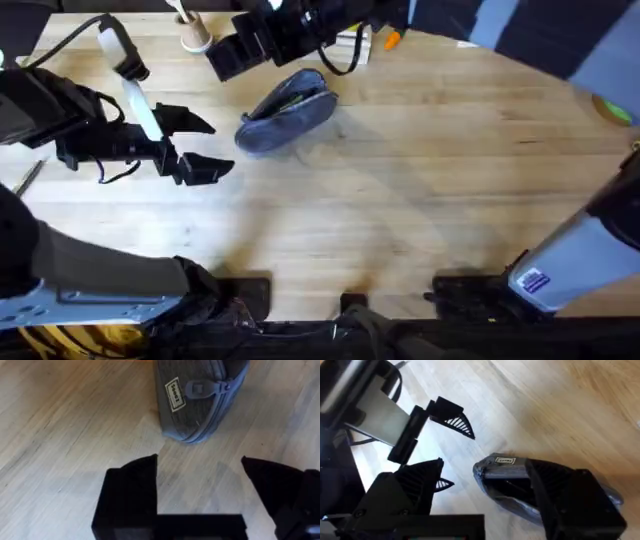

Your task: Unzip the bag, pick up the pens from the table one at a time and place them inside, then zip the bag closed.

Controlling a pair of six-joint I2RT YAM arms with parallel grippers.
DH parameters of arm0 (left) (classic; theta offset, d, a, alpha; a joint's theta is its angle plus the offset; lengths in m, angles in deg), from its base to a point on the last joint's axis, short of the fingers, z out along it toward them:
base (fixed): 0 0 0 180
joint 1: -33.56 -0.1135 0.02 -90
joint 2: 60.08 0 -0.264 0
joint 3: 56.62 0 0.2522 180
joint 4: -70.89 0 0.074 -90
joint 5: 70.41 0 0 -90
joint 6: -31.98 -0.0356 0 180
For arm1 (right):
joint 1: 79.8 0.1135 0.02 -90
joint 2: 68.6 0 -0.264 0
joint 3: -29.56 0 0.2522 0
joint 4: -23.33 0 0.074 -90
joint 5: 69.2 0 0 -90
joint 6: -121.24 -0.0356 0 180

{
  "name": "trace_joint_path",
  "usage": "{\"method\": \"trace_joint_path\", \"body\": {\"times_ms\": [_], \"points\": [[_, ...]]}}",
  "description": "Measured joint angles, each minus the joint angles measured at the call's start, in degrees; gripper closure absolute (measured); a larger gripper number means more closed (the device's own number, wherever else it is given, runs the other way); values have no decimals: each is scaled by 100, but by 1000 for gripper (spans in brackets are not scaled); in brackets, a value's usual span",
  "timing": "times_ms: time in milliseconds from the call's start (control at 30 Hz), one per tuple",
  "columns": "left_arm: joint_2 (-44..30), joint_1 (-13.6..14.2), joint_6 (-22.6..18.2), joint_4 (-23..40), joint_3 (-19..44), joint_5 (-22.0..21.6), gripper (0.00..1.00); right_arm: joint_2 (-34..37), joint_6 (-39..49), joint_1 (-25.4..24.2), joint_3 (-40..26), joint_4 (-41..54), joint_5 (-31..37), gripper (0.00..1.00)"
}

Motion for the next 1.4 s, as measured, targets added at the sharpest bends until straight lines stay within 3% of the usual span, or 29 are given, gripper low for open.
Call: {"method": "trace_joint_path", "body": {"times_ms": [300, 567, 633, 1000, 1400], "points": [[-9, -307, -79, 153, 0, 63, 7, 1148, 78, 341, -141, -32, 148, 7], [-9, -307, -98, 155, 0, 67, 8, 1318, 121, 531, -148, -30, 318, 26], [-9, -307, -98, 153, 0, 67, 8, 1318, 145, 574, -148, -4, 362, 91], [-9, -307, -98, 155, 0, 80, 7, 1337, 161, 719, -148, 96, 346, 654], [-9, -307, -99, 153, 0, 94, 7, 1338, 158, 718, -153, 104, 308, 961]]}}
